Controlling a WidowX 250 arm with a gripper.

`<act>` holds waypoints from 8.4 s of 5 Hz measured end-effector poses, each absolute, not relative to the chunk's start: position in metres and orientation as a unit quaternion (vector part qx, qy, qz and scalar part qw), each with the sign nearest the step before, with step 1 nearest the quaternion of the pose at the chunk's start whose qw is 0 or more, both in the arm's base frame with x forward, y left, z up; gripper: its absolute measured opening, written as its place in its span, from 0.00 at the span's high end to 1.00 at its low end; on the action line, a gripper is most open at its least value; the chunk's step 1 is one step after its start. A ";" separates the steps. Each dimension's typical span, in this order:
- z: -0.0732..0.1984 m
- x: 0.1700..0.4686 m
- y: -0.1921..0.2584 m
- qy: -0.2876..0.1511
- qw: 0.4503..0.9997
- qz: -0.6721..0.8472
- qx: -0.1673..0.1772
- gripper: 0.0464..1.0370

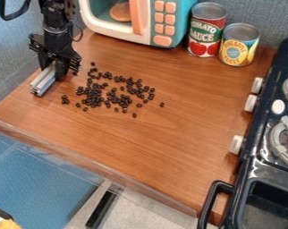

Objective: Sweep into pile

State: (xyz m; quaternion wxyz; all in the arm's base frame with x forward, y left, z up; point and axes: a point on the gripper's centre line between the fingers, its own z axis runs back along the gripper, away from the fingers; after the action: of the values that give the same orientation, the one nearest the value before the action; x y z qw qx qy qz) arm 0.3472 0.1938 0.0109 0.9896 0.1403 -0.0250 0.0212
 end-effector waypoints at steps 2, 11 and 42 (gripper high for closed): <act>0.008 0.337 0.180 -0.016 0.991 0.021 0.132 0.65; 0.002 0.345 0.049 -0.017 0.997 0.043 0.060 0.66; 0.066 0.386 0.055 -0.090 0.991 -0.029 0.092 0.66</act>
State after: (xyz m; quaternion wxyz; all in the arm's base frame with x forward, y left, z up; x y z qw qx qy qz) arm 0.3860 0.0549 0.0663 0.9913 0.0918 -0.0899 -0.0292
